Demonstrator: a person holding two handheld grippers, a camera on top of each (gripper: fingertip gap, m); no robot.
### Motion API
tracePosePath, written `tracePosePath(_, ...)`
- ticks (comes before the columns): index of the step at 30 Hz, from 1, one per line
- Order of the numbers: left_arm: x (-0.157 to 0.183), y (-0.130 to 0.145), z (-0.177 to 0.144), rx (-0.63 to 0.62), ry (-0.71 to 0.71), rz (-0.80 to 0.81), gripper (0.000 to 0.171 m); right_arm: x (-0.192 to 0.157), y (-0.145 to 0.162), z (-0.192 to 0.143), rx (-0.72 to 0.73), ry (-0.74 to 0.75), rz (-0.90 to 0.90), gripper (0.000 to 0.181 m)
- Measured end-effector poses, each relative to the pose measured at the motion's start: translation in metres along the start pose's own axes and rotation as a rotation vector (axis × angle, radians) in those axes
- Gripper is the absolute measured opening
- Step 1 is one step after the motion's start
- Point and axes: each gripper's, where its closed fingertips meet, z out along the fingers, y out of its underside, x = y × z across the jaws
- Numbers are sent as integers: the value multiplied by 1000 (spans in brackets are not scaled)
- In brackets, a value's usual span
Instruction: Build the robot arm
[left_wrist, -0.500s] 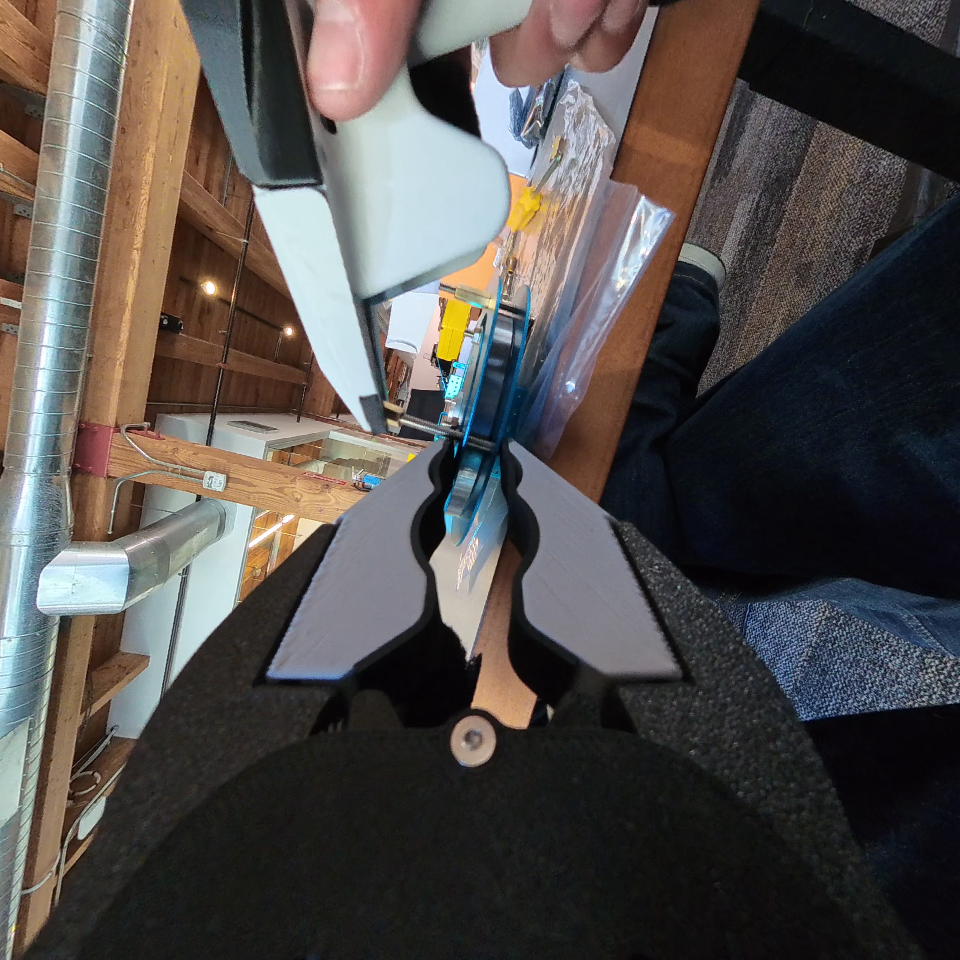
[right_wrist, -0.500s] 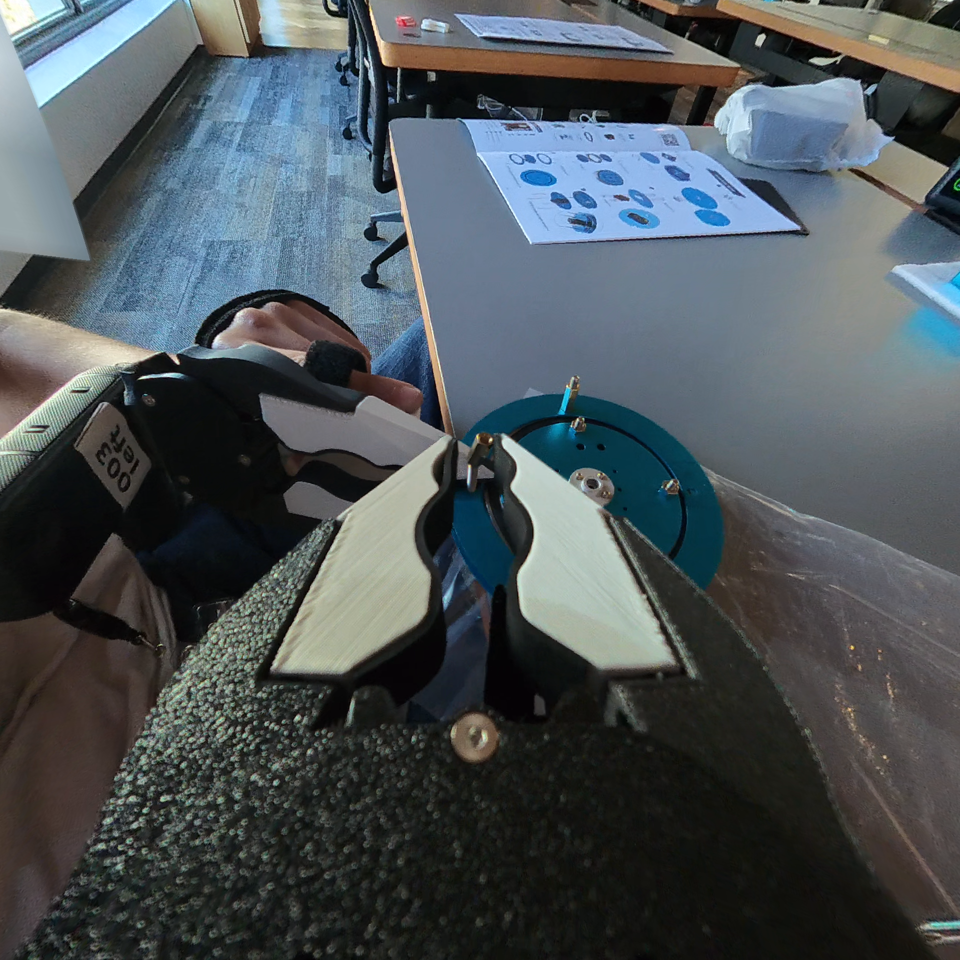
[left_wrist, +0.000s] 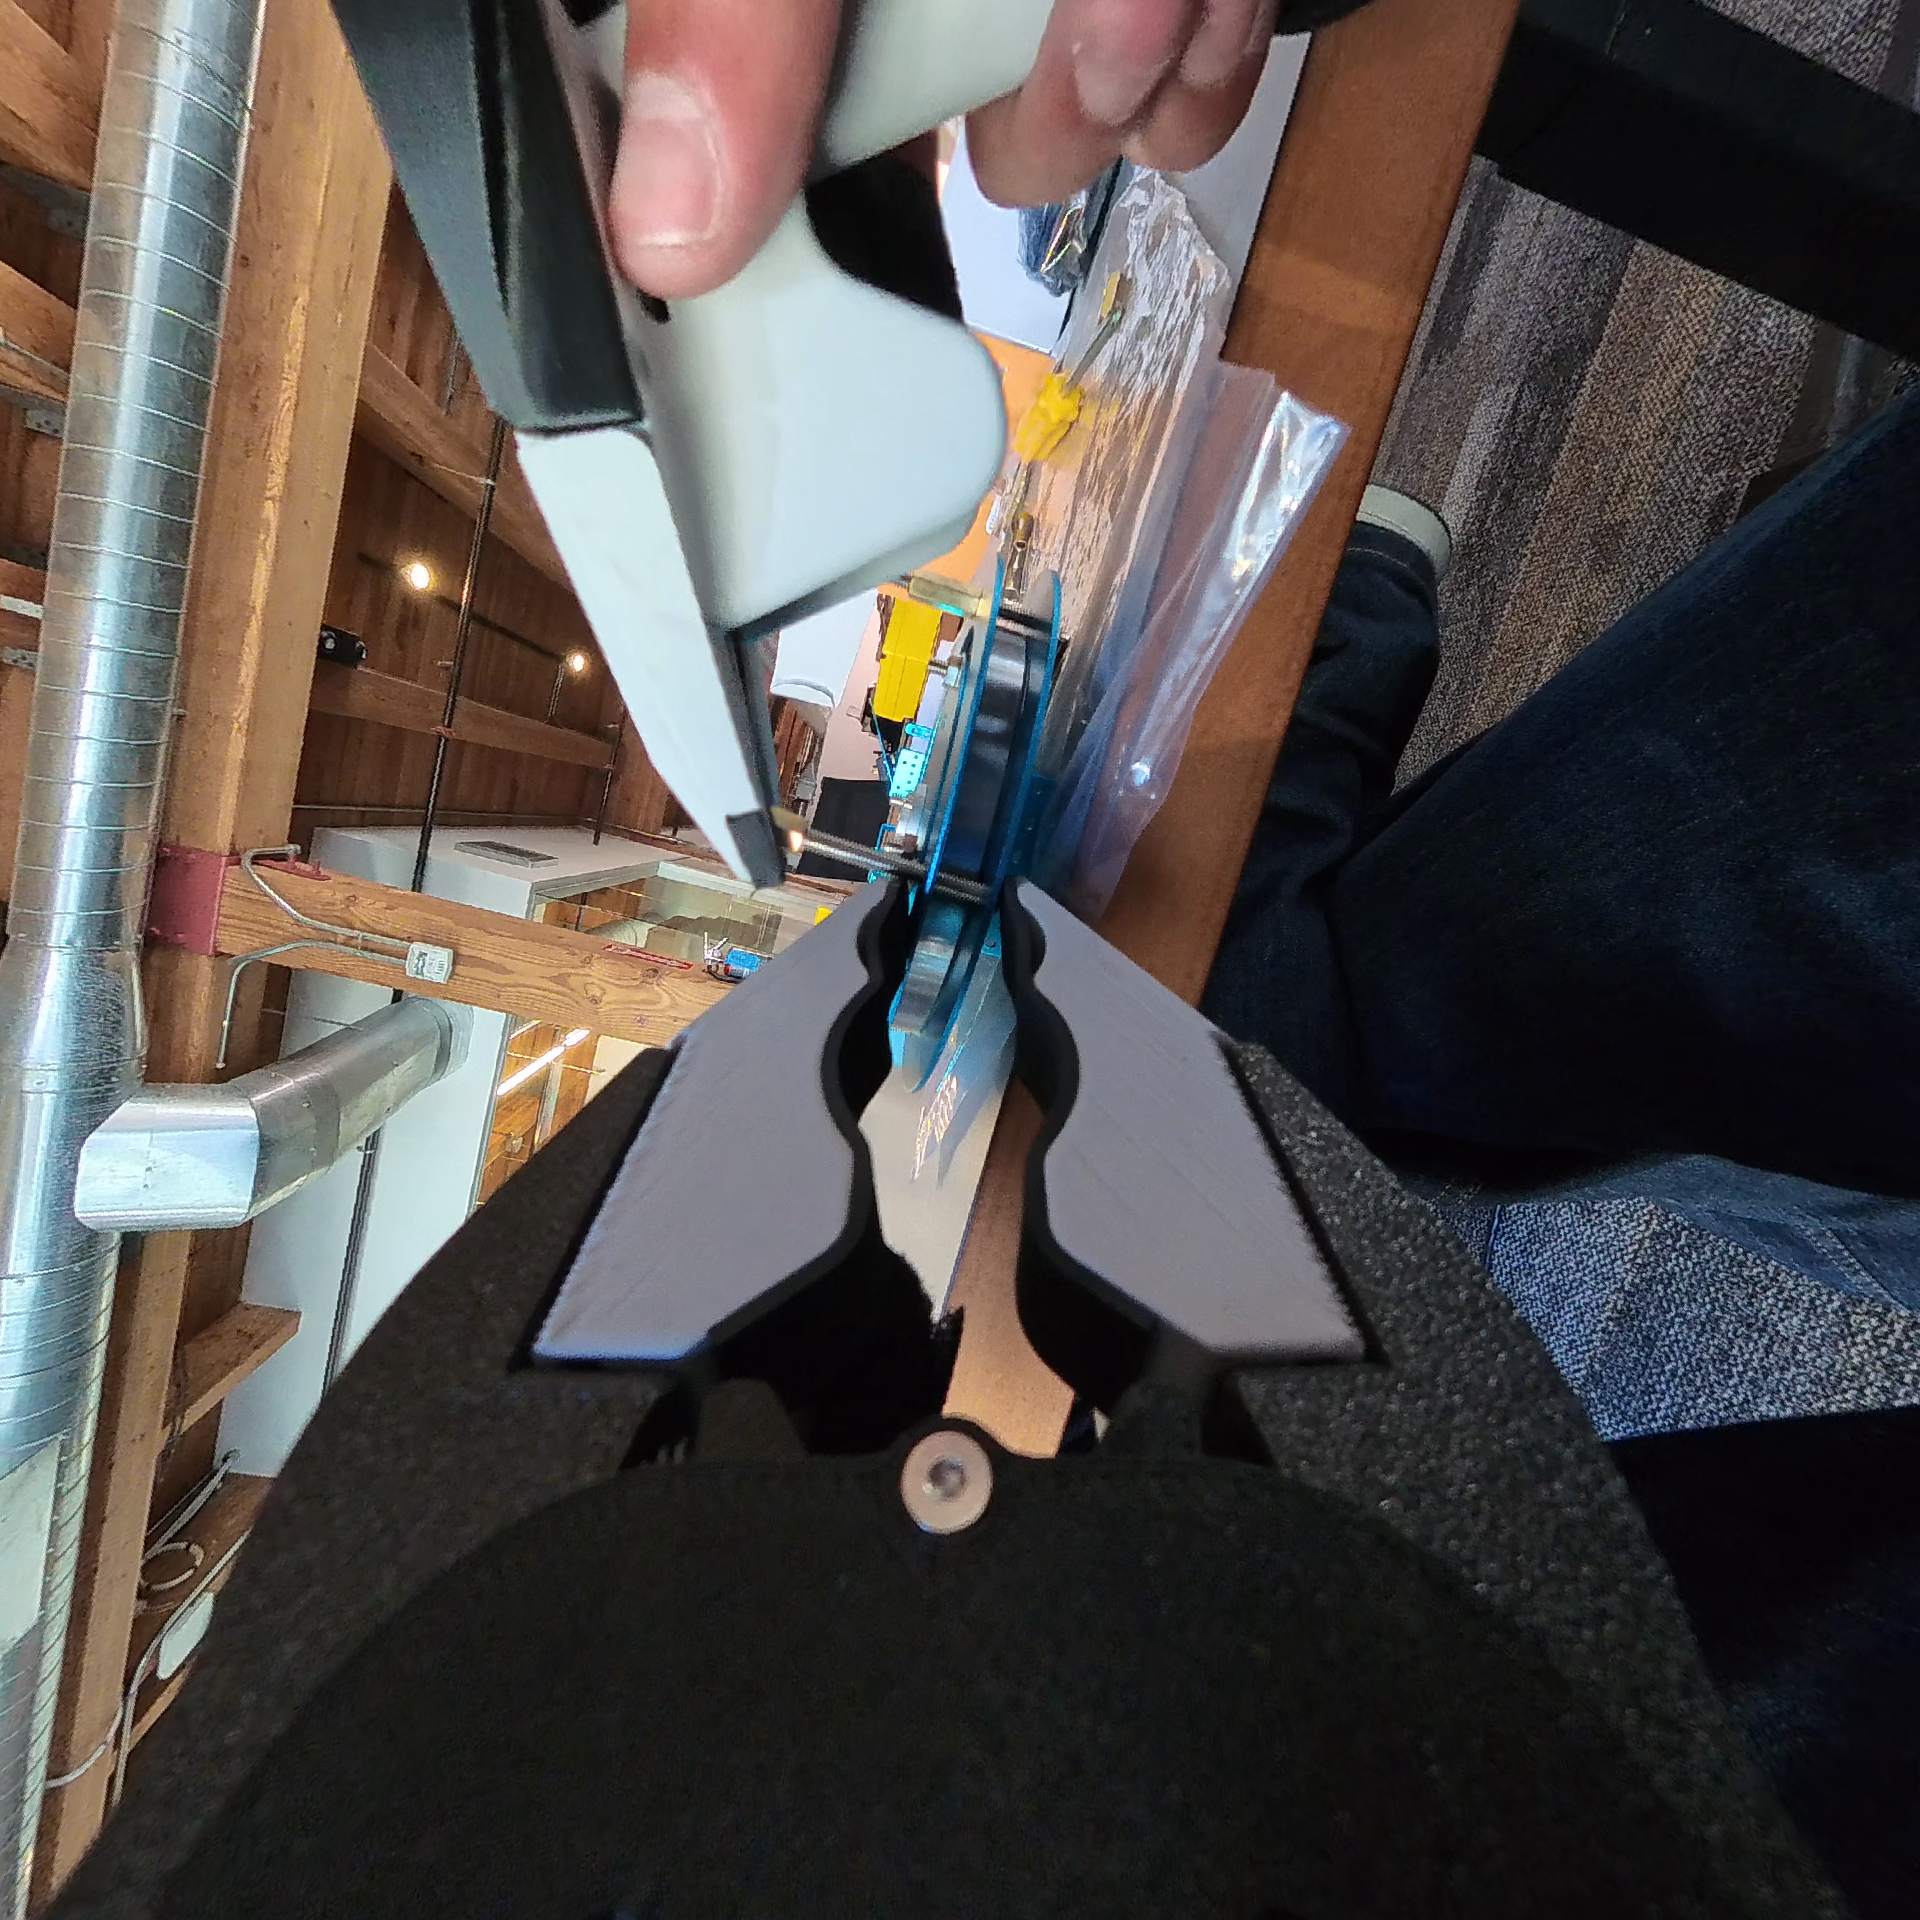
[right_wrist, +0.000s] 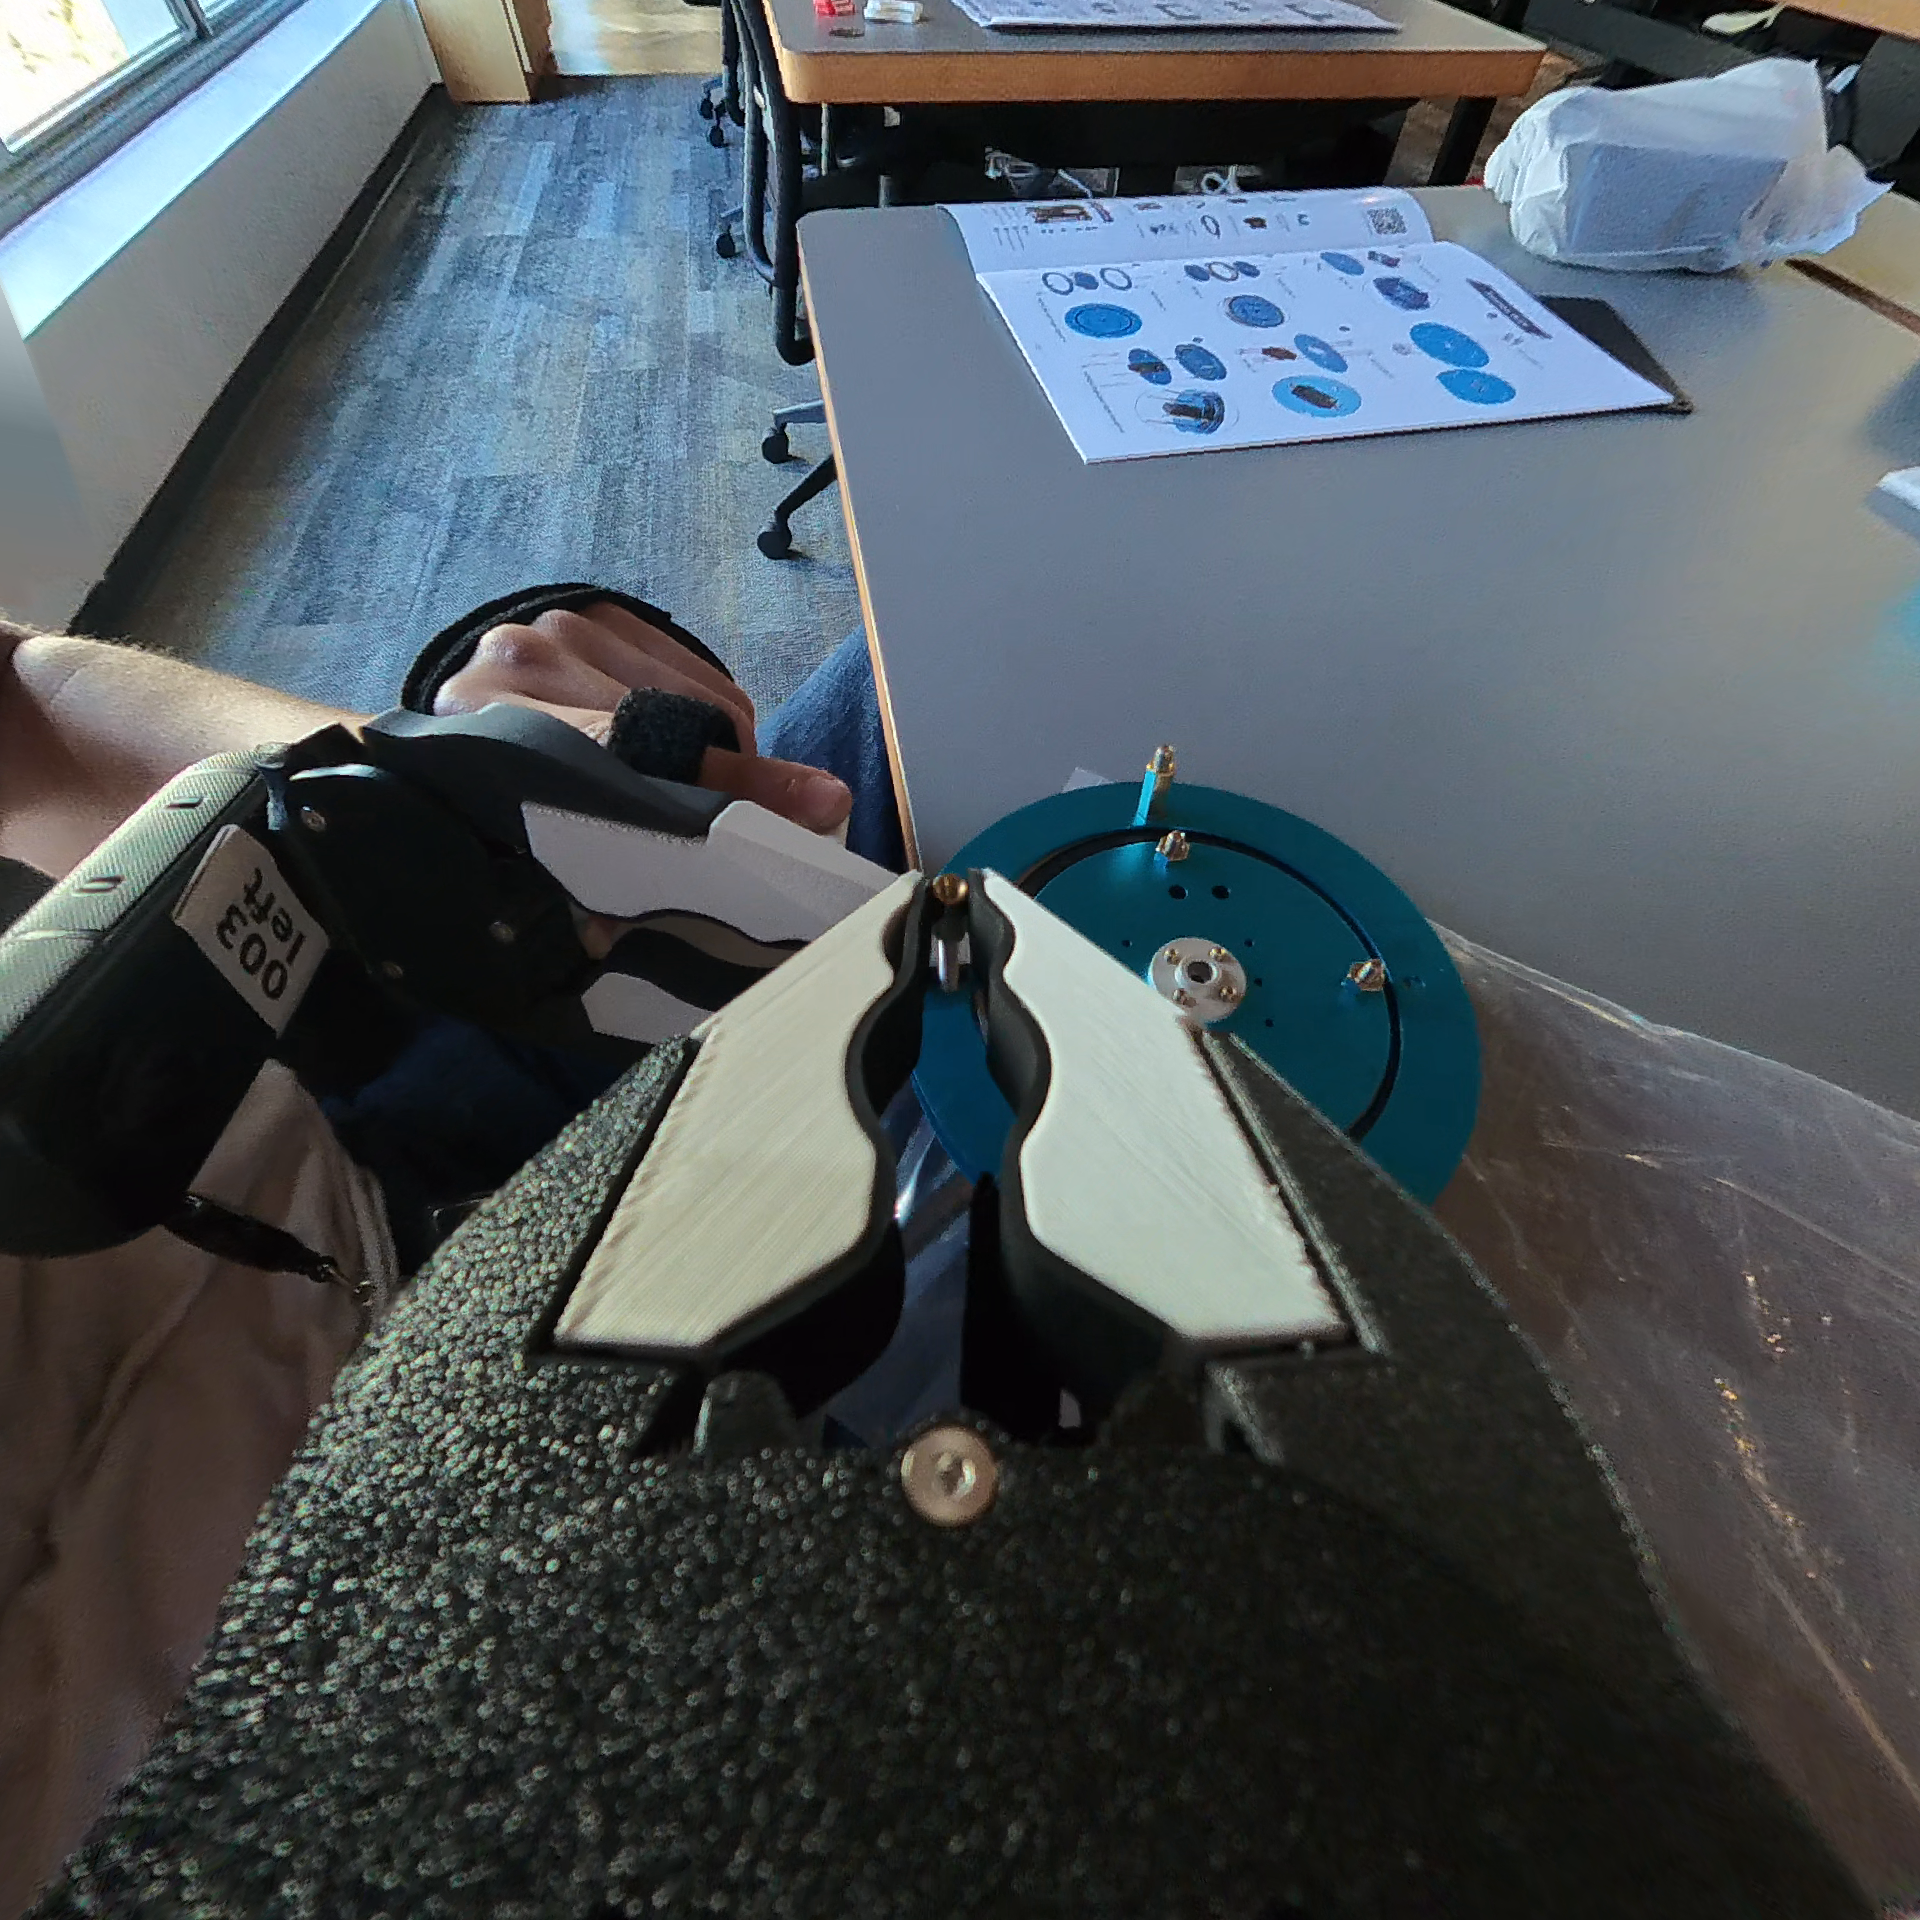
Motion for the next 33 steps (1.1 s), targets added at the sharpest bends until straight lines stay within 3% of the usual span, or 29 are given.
tracePosePath(12,0,0,0,0,2,1,17,0,2,0,-2,-89,132,5)
tracePosePath(33,1,0,0,-1,2,-1,17,1,0,4,-35,-36,50,6)
